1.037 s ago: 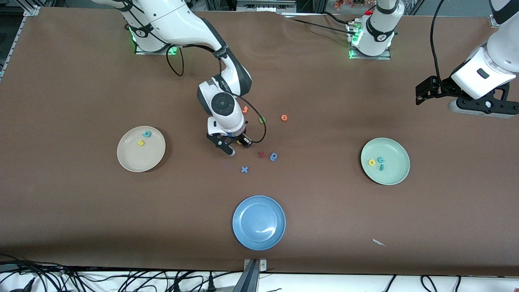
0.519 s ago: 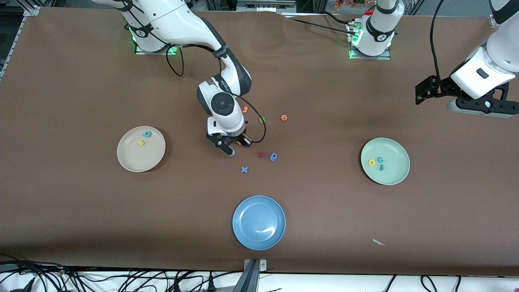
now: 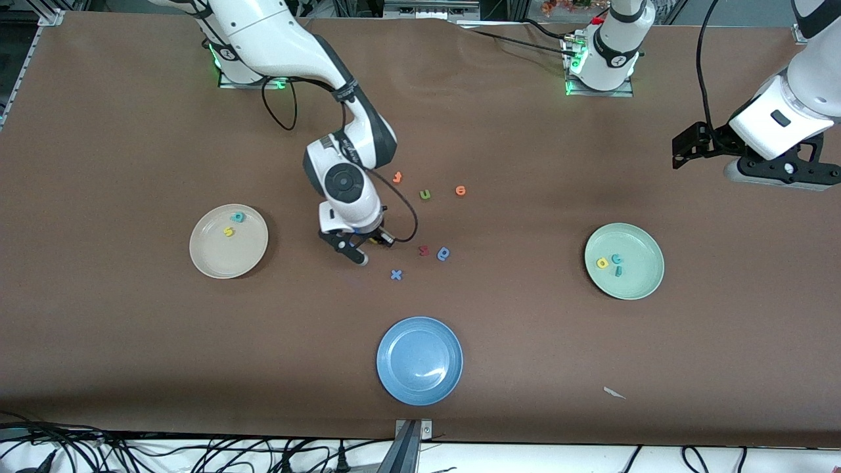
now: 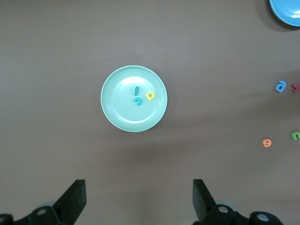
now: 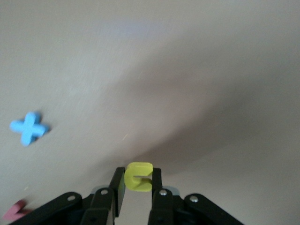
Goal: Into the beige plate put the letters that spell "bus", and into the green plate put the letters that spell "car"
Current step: 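Carry the u to the cream plate and release it with the right gripper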
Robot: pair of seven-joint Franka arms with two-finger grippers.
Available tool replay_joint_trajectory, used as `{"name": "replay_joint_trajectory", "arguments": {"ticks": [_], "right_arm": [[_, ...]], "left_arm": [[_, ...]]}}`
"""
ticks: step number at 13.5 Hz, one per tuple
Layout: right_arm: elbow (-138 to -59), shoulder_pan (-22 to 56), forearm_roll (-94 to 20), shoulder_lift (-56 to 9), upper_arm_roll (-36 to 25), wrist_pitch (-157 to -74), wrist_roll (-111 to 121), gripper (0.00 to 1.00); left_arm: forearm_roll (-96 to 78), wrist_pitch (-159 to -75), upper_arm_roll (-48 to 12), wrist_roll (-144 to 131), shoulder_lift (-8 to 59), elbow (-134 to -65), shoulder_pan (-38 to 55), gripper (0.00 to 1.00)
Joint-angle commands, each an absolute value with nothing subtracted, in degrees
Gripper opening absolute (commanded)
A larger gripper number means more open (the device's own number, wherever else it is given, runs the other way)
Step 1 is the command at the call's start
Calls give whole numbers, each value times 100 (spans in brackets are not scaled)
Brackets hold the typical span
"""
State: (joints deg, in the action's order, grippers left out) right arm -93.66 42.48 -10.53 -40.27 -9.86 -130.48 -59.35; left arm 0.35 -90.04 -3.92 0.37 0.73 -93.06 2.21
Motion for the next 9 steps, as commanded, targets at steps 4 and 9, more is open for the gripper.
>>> {"name": "replay_joint_trajectory", "arguments": {"ticks": [4,9], "right_arm": [[-10667,4210,-1037,-2938,-1906,-12726,-3520,2],[-12461,4210,-1020,-1882,-2819,-13630,-1288,2]], "left_arm": [[-53,-8877,-457,62,132,-9123,264,100],[-61,-8877,-466,62,132,-9123,264,100]]}}
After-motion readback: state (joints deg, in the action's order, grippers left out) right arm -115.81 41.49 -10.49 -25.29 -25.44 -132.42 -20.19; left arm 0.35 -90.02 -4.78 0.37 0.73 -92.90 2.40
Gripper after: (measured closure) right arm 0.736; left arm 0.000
